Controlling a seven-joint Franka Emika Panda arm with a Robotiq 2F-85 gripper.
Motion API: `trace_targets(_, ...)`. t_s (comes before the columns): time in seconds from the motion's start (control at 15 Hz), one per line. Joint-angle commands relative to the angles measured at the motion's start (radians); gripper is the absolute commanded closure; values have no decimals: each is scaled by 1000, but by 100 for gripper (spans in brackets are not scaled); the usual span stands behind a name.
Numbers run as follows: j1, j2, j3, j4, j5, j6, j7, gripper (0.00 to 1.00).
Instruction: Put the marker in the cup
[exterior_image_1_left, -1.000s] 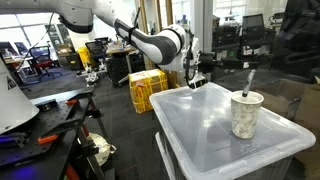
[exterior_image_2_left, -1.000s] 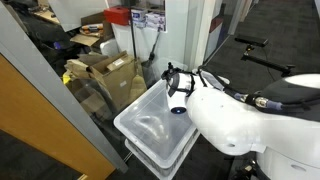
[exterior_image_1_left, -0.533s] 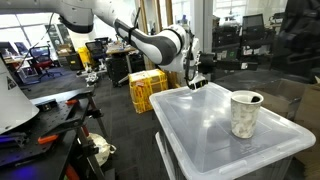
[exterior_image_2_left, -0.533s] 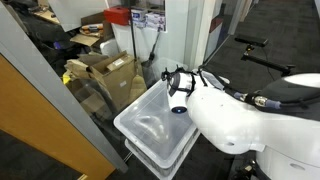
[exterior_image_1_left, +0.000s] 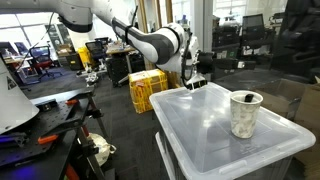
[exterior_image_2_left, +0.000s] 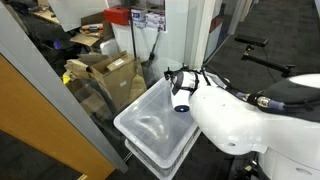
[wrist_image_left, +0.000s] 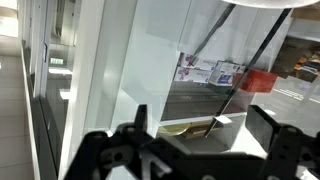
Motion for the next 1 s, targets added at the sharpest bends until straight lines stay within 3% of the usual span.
trace_targets(0.0,27,-53,-21,-63,-18,38,-23,0)
trace_targets(0.93,11,-93,-139,-60,-150,436,-2,0)
